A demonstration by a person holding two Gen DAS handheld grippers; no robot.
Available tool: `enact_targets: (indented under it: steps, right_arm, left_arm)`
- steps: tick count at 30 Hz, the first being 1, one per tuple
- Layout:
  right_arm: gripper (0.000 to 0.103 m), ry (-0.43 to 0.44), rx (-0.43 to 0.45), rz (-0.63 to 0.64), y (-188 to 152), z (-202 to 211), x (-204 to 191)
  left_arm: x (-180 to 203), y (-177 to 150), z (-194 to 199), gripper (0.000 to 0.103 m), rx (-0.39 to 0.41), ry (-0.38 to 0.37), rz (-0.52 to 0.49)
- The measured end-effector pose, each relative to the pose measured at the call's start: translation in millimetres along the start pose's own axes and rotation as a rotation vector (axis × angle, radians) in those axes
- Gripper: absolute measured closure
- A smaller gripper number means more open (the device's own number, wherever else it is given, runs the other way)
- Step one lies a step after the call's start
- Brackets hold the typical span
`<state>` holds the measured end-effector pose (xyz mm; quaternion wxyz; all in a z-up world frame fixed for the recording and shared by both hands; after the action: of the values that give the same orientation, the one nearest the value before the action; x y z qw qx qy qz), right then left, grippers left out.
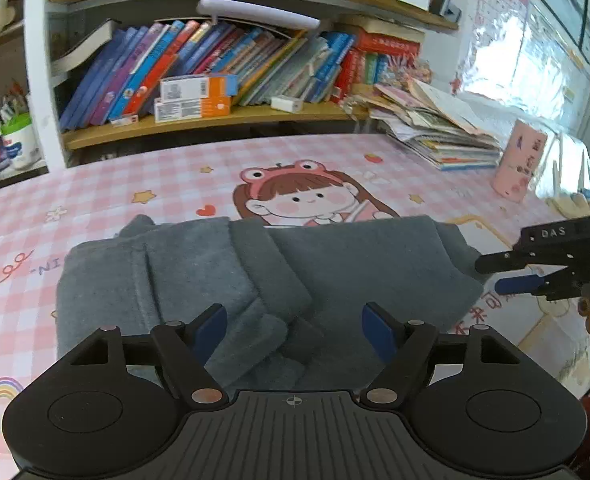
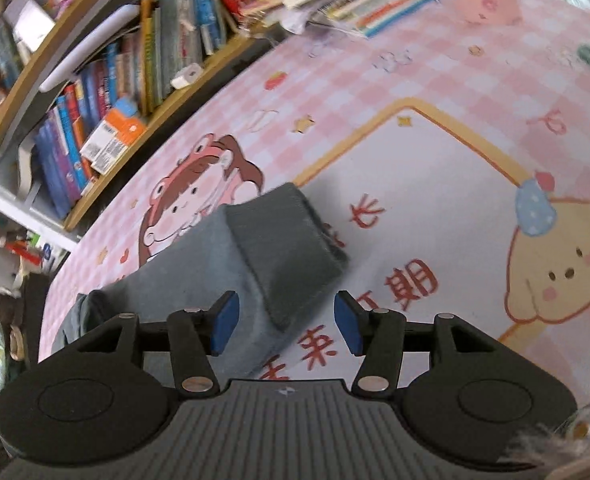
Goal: Fold clothes
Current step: 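Move the right tool to the grey sleeve cuff and close on it, then lift the sleeve cuff up off the mat with the right tool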
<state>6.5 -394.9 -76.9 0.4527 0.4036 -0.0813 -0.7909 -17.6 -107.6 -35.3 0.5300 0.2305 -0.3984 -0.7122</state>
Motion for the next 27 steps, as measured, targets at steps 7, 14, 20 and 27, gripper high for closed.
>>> enact_targets:
  steps: [7, 14, 20, 27]
  right_arm:
    - [0.052, 0.046, -0.057, -0.106, -1, -12, 8]
    - [0.063, 0.046, -0.072, -0.074, 0, -27, -6]
    - [0.083, 0.075, -0.034, -0.017, 6, -31, -21]
    - [0.085, 0.236, 0.129, 0.062, 22, -2, -47]
  left_arm:
    - [10, -3, 1, 0.026, -0.014, -0.002, -0.040]
    - [12, -3, 2, 0.026, -0.020, 0.019, -0.051]
    - [9, -1, 4, 0.026, -0.014, 0.035, -0.044]
    - [11, 0, 1, 0.026, -0.016, 0.029, -0.047]
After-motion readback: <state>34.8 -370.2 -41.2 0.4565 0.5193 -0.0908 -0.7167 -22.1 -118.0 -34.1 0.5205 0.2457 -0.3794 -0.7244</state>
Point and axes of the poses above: each gripper's, at about its wrist camera, not at the fingertips, and z roughly against the way its jaws point, x to its right, y to its top, the point moved 8 cm from there along -z, roughly the way its jaws point, and after that the axes turned 6 degrees about x, right-handed, at the moved point
